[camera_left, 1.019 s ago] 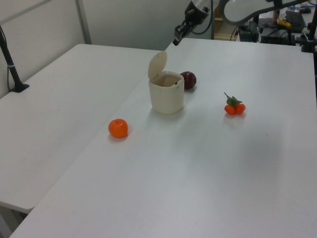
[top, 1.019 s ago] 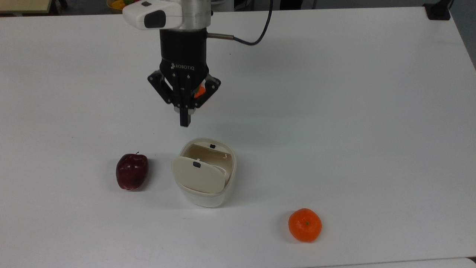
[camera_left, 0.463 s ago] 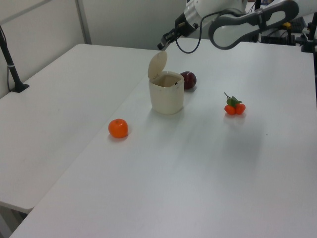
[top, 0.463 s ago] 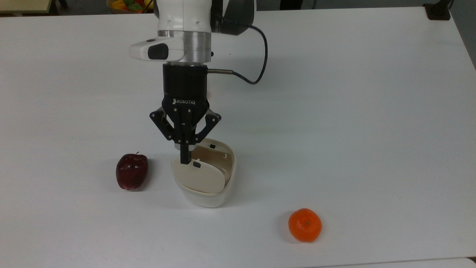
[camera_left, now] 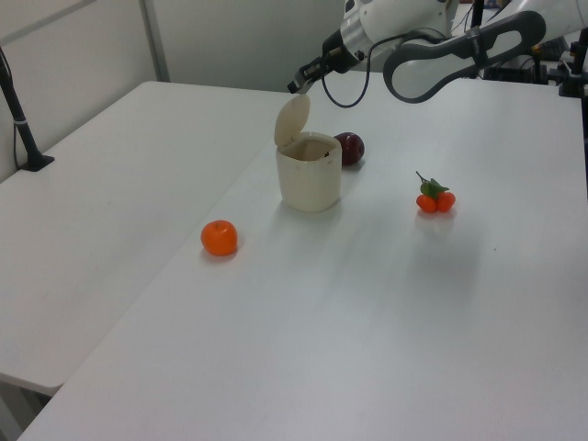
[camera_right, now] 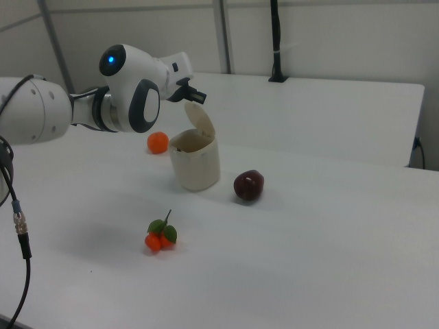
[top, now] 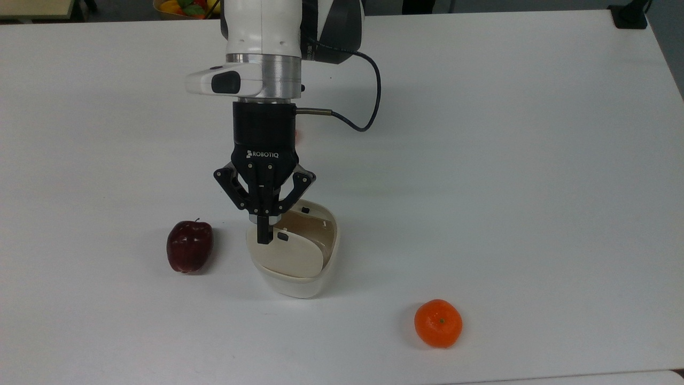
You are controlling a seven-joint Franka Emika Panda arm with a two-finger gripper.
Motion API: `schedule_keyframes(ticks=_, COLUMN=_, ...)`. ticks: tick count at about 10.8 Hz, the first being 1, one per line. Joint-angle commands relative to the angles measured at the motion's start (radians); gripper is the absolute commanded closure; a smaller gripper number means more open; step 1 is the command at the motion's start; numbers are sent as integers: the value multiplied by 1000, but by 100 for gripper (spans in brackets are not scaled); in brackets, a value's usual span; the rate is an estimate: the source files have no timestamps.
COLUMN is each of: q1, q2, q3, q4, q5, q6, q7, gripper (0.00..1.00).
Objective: Close garbage bin
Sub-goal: 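Lower the gripper fingers against the raised lid's inner face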
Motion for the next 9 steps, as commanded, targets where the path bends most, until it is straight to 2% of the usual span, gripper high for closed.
schedule_keyframes(ticks=1, q1=4, q2=-8, q3=-4, q4=-8, q5=2, q6=9, q7=19, gripper=100)
schedule_keyframes(ticks=2, q1=6, q2=-17, q3=-4, q4=-14, q5=2, q6=-21, q7=18, gripper=100)
schedule_keyframes(ticks=4, q1=7, q2=-39, q3=-5, q4=-3, q5=-12, q6=-192, q7=10, gripper=100)
schedule_keyframes(ticks=9, q1=21, q2=-64, q3=1, q4=-5, q5=-12, q6=-389, q7=4, gripper=100)
